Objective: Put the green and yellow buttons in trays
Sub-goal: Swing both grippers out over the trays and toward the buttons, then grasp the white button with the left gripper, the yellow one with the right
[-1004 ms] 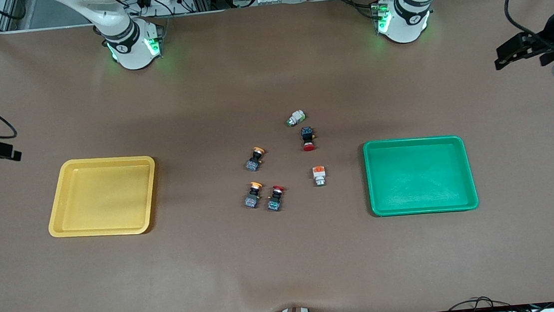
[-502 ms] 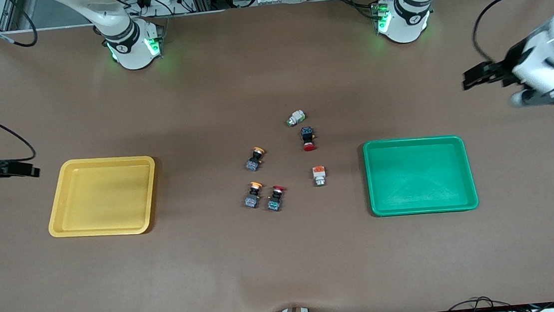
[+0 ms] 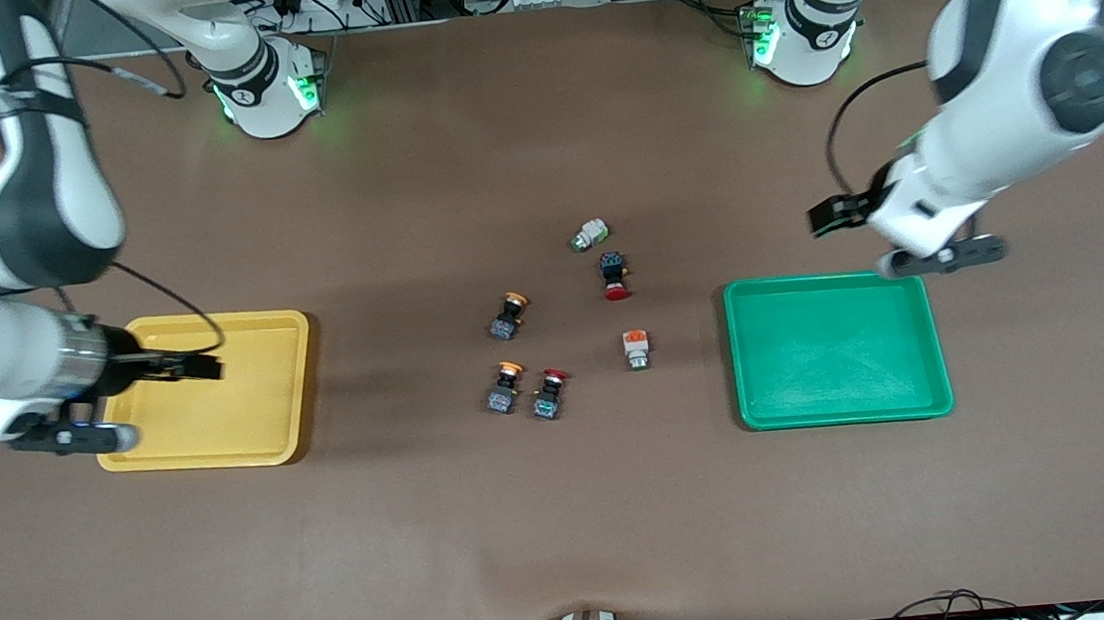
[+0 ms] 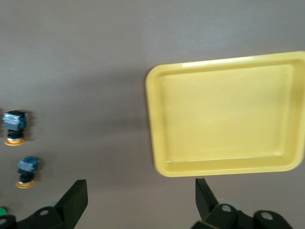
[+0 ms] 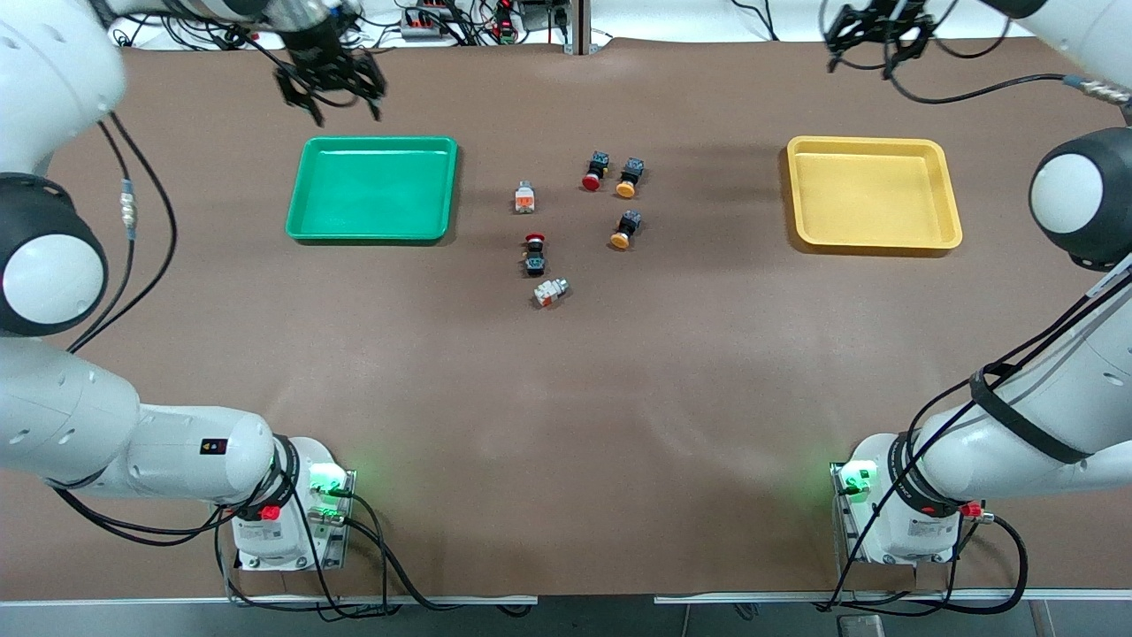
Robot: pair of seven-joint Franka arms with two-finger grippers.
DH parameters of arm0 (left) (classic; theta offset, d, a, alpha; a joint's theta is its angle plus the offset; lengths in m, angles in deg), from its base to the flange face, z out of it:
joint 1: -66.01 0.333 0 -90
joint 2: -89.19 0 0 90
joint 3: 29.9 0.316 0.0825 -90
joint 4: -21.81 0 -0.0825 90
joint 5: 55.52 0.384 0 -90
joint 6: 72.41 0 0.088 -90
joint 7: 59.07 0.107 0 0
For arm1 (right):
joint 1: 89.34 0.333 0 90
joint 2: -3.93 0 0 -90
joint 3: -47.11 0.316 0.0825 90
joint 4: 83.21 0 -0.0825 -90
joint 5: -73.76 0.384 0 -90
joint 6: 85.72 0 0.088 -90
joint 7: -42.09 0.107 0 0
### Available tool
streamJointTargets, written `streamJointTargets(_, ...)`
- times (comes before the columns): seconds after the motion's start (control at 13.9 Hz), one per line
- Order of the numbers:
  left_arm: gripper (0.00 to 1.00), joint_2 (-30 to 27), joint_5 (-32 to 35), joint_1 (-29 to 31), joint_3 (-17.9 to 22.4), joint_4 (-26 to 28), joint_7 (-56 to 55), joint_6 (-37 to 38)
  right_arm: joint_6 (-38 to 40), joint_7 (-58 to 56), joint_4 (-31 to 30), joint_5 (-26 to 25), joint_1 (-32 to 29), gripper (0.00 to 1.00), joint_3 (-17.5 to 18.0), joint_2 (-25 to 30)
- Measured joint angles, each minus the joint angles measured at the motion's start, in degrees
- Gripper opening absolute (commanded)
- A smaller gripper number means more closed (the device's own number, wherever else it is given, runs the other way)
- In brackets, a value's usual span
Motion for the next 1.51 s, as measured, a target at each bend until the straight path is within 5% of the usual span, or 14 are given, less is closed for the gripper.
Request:
streamJointTargets(1.0,1.00,15.77,1.05,-8.30,-2.59,0.91,-14.11,-23.96,-0.36,27.74,-0.51,0.27,18.92,1.00,0.04,-0.73)
streamJointTargets(1.51,1.00,24.27,2.77,-14.67,-2.49,0.59,-21.48,-34.75,-12.28,36.78,-1.36,0.27,24.69,1.00,0.02,-8.17)
